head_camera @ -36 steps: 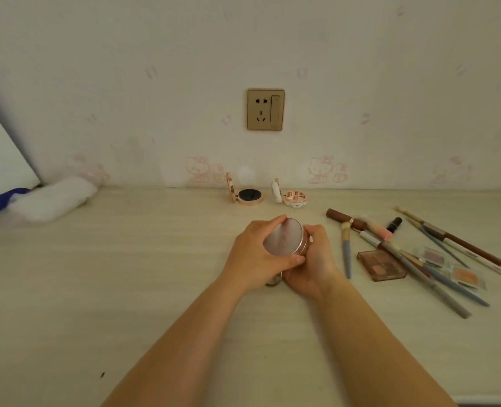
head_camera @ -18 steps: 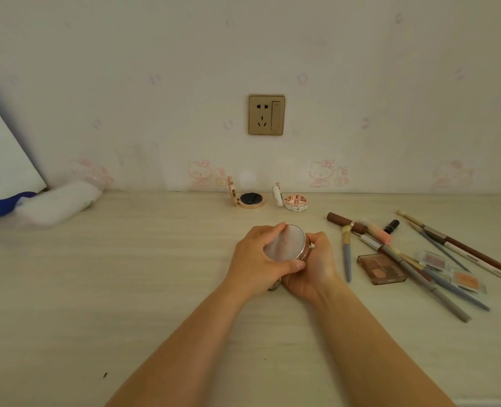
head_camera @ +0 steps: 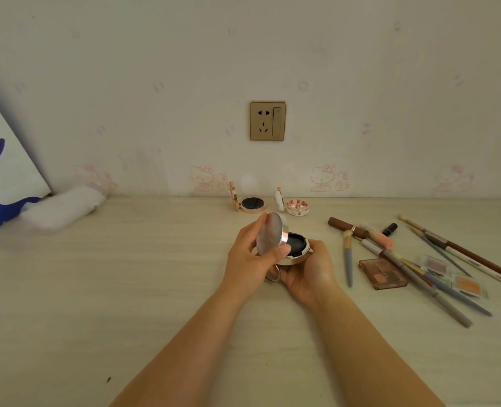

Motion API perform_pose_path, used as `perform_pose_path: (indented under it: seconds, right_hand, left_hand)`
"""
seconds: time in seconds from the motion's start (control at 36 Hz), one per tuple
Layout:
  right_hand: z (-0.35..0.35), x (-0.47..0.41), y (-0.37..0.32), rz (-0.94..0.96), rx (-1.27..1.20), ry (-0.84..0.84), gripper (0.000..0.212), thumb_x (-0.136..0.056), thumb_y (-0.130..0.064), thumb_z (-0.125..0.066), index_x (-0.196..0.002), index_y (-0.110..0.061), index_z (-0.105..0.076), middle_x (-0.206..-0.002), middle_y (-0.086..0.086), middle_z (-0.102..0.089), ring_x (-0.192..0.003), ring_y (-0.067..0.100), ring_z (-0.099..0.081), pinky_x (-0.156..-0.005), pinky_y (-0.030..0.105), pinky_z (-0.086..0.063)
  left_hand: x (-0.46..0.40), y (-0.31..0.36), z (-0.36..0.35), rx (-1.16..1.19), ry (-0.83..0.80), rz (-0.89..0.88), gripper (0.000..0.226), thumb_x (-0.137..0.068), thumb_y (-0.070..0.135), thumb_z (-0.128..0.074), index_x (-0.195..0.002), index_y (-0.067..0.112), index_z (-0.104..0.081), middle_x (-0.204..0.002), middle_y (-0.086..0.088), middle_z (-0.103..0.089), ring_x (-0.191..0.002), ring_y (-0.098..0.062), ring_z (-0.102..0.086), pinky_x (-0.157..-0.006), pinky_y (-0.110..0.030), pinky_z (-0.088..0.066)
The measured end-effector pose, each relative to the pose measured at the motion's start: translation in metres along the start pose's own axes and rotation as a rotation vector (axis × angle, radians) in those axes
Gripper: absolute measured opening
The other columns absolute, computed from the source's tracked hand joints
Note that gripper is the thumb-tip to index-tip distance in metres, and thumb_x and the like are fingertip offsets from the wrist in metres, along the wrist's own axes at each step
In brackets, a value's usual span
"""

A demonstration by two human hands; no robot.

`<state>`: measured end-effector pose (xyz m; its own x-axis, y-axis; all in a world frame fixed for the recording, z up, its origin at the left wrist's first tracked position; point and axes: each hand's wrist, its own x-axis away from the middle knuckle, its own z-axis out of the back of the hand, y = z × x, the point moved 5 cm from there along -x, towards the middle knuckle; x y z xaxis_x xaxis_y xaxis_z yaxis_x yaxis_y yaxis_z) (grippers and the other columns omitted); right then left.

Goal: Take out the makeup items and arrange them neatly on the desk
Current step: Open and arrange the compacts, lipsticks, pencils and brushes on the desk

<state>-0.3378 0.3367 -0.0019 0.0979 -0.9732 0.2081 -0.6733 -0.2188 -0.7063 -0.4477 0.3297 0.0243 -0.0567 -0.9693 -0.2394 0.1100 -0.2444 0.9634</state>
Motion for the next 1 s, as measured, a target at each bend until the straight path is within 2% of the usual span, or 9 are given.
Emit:
perform_pose_path:
  seconds: [0.14,0.25,0.36,0.44,0.5,0.61,0.69,0.92,1.0]
  right_hand:
    - [0.001,0.006,-0.007,0.080,0.237,0.195,0.039,-0.100,-0.027,-0.028,-0.091,-0.008,-0.061,-0.086,0.013,-0.067,-0.078,0.027,-0.064,-0.066,0.039,-0.054]
    - [0.011,0.008,-0.027,0.398,0.922,0.352,0.036,-0.099,-0.017,-0.031,-0.127,-0.015,-0.054,-0.132,0.006,-0.054,-0.121,0.021,-0.050,-0.103,0.032,-0.039]
    - [0.002,0.013,-0.035,0.675,1.482,0.166,0.038,-0.100,-0.016,-0.034,-0.136,-0.016,-0.047,-0.144,0.000,-0.041,-0.135,0.016,-0.033,-0.105,0.018,-0.023]
    - [-0.005,0.015,-0.037,0.724,1.732,-0.049,0.055,-0.094,-0.043,-0.024,-0.139,-0.017,-0.045,-0.150,-0.004,-0.034,-0.141,0.011,-0.022,-0.110,0.018,-0.015]
    - [-0.006,0.014,-0.042,0.723,1.819,-0.138,0.072,-0.084,-0.055,-0.015,-0.138,-0.018,-0.046,-0.148,-0.003,-0.039,-0.142,0.012,-0.024,-0.110,0.019,-0.016]
    - [-0.005,0.011,-0.058,0.902,2.034,-0.127,0.050,-0.085,-0.042,-0.036,-0.111,-0.014,-0.068,-0.115,0.001,-0.069,-0.113,0.020,-0.062,-0.085,0.028,-0.051]
    - [0.001,0.000,-0.074,0.923,2.144,-0.083,0.045,-0.082,-0.041,-0.038,-0.101,-0.017,-0.072,-0.102,-0.003,-0.073,-0.099,0.016,-0.069,-0.076,0.025,-0.055]
    - [0.029,-0.033,-0.120,0.861,2.183,-0.003,0.039,-0.079,-0.039,-0.051,-0.098,-0.014,-0.073,-0.099,-0.001,-0.074,-0.095,0.016,-0.070,-0.072,0.024,-0.056]
    - [0.040,-0.045,-0.135,0.848,2.089,0.036,0.040,-0.090,-0.035,-0.047,-0.119,-0.012,-0.064,-0.122,0.002,-0.065,-0.119,0.019,-0.058,-0.093,0.029,-0.049]
  left_hand:
    - [0.000,-0.002,0.003,0.033,0.001,0.028,0.067,-0.080,0.021,-0.072,-0.138,0.037,-0.041,-0.136,0.021,-0.045,-0.128,0.000,-0.041,-0.101,-0.021,-0.036]
    - [-0.002,-0.006,0.007,-0.007,0.011,0.030,0.067,-0.080,0.023,-0.072,-0.139,0.034,-0.040,-0.138,0.021,-0.043,-0.130,-0.001,-0.038,-0.101,-0.019,-0.033]
    - [-0.006,-0.008,0.006,-0.067,-0.009,0.031,0.056,-0.074,0.033,-0.074,-0.117,0.056,-0.046,-0.125,0.028,-0.052,-0.123,-0.003,-0.048,-0.107,-0.032,-0.038]
    - [-0.015,-0.005,0.002,-0.075,-0.021,0.029,0.054,-0.078,0.033,-0.073,-0.111,0.064,-0.044,-0.120,0.030,-0.054,-0.119,-0.010,-0.054,-0.104,-0.036,-0.043]
    - [-0.021,-0.005,-0.005,-0.059,-0.033,0.030,0.057,-0.079,0.034,-0.072,-0.122,0.058,-0.044,-0.129,0.023,-0.053,-0.120,-0.011,-0.053,-0.099,-0.030,-0.046]
    - [-0.032,0.001,-0.018,-0.025,-0.044,0.024,0.059,-0.082,0.028,-0.071,-0.129,0.050,-0.043,-0.131,0.021,-0.052,-0.102,0.011,-0.054,-0.075,-0.009,-0.046]
    - [-0.044,0.005,-0.030,0.032,-0.049,0.047,0.065,-0.082,0.025,-0.071,-0.137,0.040,-0.041,-0.129,0.017,-0.049,-0.093,0.011,-0.053,-0.056,-0.001,-0.044]
    - [-0.097,0.008,-0.067,0.025,-0.052,0.027,0.074,-0.075,0.023,-0.077,-0.137,0.039,-0.041,-0.128,0.017,-0.051,-0.115,-0.003,-0.051,-0.085,-0.017,-0.047]
    - [-0.118,0.012,-0.080,-0.031,-0.097,0.020,0.079,-0.075,0.027,-0.078,-0.140,0.038,-0.036,-0.128,0.015,-0.051,-0.113,-0.009,-0.055,-0.088,-0.022,-0.049]
